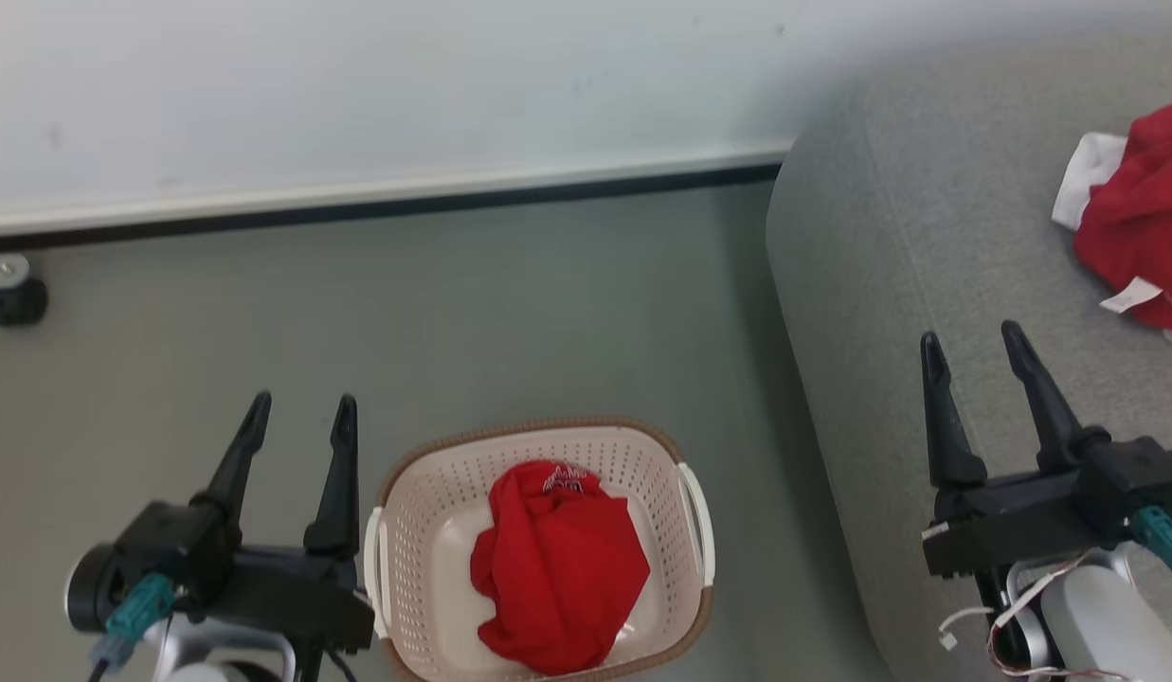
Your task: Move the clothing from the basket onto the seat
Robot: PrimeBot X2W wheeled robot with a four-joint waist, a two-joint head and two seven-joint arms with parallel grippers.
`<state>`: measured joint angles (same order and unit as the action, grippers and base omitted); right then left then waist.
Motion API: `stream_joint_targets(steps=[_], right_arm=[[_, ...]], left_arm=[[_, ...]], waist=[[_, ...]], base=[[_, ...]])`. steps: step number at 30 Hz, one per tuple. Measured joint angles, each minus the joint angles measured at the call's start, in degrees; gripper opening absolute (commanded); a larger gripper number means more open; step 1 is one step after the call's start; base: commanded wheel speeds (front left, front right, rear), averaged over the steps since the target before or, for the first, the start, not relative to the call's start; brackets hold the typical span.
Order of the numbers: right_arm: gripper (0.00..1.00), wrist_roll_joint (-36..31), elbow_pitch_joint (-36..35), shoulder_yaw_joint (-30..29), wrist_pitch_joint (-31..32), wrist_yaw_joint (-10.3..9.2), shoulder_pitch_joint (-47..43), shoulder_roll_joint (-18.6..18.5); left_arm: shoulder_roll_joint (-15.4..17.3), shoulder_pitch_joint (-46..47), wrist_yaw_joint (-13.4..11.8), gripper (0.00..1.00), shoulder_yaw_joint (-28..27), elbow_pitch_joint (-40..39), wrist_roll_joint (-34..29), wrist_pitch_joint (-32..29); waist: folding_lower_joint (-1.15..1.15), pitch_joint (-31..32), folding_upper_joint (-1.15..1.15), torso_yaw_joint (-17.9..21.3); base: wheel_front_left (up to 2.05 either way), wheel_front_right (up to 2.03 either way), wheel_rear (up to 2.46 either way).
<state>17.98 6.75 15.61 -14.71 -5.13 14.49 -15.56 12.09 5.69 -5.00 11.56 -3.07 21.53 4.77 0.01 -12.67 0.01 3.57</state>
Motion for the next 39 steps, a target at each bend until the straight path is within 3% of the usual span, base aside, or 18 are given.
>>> stream_joint_targets(steps=[26,33,39], right_arm=[[1.00,-4.30,-3.45,0.48,-0.01,-0.41,17.14,0.22],[1.00,-4.86,-4.79,0.54,-0.02,-0.37,22.62,0.34],[1.00,-6.15,-6.00,1.87,-0.03,0.20,27.10,1.46]], left_arm=[[-0.65,17.75,2.41,1.00,4.92,2.30,-1.99,-6.42],[-2.80,22.88,4.58,1.00,10.58,3.72,-3.46,-11.69],[-4.09,26.70,5.00,1.00,12.73,6.13,-3.98,-17.26]], waist=[[0.00,-20.73,0.01,-1.34],[0.00,-26.40,0.01,-1.43],[0.00,-31.24,0.01,-1.02]], base=[[0.00,0.00,0.00],[0.00,0.00,0.00],[0.00,0.00,0.00]])
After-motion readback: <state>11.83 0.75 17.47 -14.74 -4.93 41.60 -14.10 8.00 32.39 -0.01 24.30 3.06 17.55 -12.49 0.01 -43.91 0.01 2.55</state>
